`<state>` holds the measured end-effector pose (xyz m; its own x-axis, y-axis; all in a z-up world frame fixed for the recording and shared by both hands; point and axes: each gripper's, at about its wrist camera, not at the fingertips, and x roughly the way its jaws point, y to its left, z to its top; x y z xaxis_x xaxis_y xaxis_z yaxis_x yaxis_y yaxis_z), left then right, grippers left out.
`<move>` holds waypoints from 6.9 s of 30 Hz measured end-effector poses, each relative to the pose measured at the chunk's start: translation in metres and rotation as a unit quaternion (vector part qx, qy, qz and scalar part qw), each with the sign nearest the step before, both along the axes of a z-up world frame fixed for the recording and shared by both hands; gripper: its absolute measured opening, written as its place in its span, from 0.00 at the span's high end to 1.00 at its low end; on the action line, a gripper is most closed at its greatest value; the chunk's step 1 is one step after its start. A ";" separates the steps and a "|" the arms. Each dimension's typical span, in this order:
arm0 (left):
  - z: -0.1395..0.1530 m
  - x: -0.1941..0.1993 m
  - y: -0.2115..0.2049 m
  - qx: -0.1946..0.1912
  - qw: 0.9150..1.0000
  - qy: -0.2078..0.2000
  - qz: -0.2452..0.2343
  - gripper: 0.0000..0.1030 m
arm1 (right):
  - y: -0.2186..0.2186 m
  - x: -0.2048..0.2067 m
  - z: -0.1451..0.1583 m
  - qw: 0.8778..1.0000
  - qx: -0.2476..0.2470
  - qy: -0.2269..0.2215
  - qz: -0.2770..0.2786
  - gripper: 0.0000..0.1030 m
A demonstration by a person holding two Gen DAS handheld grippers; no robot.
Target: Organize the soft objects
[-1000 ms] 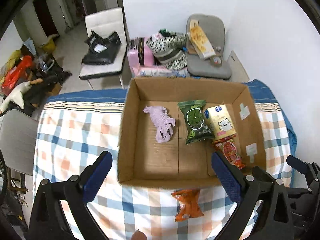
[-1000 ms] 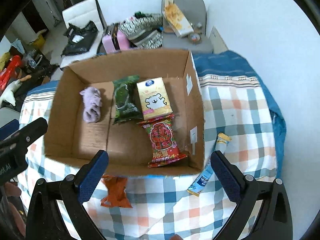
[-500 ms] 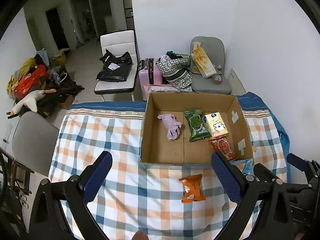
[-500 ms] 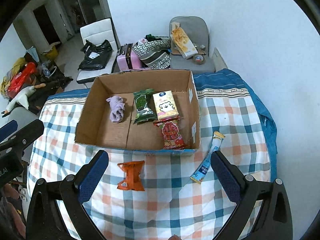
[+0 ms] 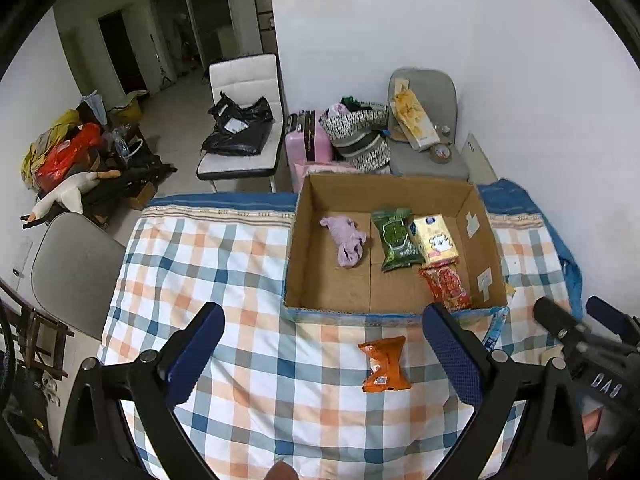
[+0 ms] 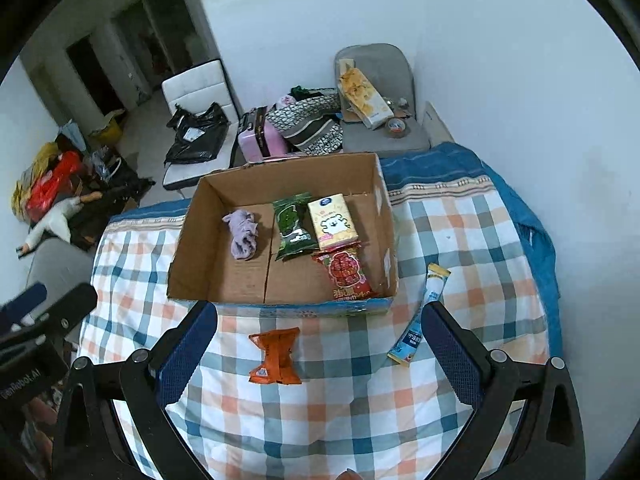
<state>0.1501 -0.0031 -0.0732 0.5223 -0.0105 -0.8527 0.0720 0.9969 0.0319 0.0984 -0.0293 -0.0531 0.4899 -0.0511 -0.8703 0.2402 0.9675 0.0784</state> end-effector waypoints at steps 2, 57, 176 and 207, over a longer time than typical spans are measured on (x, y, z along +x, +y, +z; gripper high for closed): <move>-0.012 0.005 -0.005 0.003 1.000 0.011 -0.002 0.02 | -0.021 0.002 -0.013 1.000 0.012 0.012 -0.026 0.00; -0.297 -0.043 -0.064 0.004 0.947 0.318 -0.036 0.60 | -0.045 -0.051 -0.316 0.939 0.053 0.337 -0.049 0.76; -0.111 0.110 -0.018 -0.023 0.991 0.128 0.007 0.02 | -0.009 0.124 -0.132 0.988 -0.035 0.148 0.029 0.00; 0.136 -0.067 0.006 -0.030 0.998 -0.053 0.014 0.02 | 0.009 -0.079 0.161 0.995 -0.043 -0.081 0.033 0.00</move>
